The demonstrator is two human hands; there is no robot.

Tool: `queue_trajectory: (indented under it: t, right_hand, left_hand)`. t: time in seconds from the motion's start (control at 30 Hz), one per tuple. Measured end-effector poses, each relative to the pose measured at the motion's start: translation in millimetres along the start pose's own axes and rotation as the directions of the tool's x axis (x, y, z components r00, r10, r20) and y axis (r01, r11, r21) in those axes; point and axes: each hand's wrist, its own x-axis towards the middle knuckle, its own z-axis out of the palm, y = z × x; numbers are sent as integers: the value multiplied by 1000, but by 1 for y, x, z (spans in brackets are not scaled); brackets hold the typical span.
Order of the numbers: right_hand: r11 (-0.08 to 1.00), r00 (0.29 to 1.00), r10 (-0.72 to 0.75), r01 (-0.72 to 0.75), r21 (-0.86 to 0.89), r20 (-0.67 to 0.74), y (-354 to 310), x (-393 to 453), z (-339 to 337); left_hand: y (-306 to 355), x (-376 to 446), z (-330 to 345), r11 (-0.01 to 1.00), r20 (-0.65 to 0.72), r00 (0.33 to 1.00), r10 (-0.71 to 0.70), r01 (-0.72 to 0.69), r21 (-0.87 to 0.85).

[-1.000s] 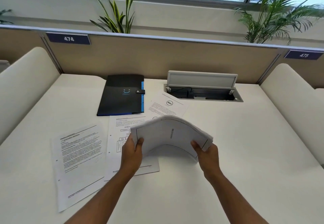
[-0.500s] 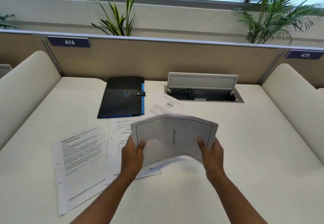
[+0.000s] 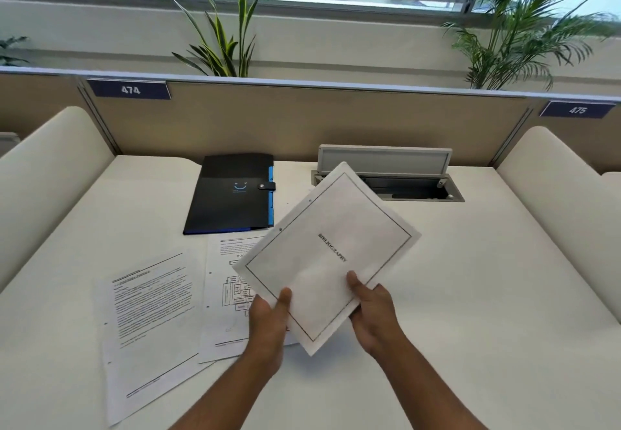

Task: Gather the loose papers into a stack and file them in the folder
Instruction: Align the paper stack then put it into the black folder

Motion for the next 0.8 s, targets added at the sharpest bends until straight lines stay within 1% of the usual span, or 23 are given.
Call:
queue_trajectory:
  t: [0.03,0.07,0.1,0.13,0.17,0.2,0.23,0.27,0.3,0.33,0.4,0.47,0.57,0.6,0.63,0.73,0.8]
  right_hand:
    - [997,997,-75,75,-11,-7,-4,1,2]
    - [986,988,-155,154,-57,-10,-10,2,3]
    - [964,973,-231,228,-134,-2,-17,3,2]
    - [928,956,-293,288,-235,15,-24,4,-1]
    - [882,941,-337,330,-335,39,-31,5,-6]
    - [837,930,-360,356,-416,70,-36,6,-10]
    - [801,925,-366,369,-471,102,-40,7,-14]
    - [770,920,-368,382,-511,134,-43,6,-15]
    - [743,913,-372,399,-537,165,-45,4,-15]
    - [718,906,-380,417,-557,188,-45,2,-14]
    - [691,889,-407,449,-566,209,-45,-2,-11]
    - [708,874,-444,477,-521,198,-46,-8,-7]
    - [749,848,-490,529,-400,204,-51,-18,-6]
    - [751,847,-488,530,-394,210,-51,-20,-8]
    - [755,859,-469,511,-412,206,-48,-21,-11]
    - [778,924,-356,375,-505,137,-24,-12,-28]
    - [776,952,-284,296,-557,110,-7,-8,-39]
  left_hand:
    - [-1,-3,-1,1000,40,999,5,-5,-16]
    - [1,-3,-2,1000,47,999,11,-10,-23]
    - [4,0,-4,999,13,1000,0,0,-33]
    - [8,4,-5,999,-49,998,-27,25,-39]
    - [14,8,-6,999,-115,992,-51,50,-13]
    - [22,11,-6,997,-166,985,-40,50,52]
    - [31,11,-4,989,-183,983,19,8,146]
    - [38,11,-1,968,-155,981,113,-73,239]
    - [45,10,2,935,-89,975,203,-166,312]
    - [51,10,6,904,-11,964,265,-244,350]
    - [58,8,11,872,107,931,350,-365,327]
    - [63,2,16,844,136,886,443,-464,271]
    - [60,-8,21,795,172,821,545,-571,204]
    - [55,-10,20,784,190,808,558,-588,198]
    - [48,-11,19,783,204,808,552,-587,208]
    - [14,-7,8,790,237,853,465,-521,325]
    - [-7,-4,0,761,248,872,423,-490,426]
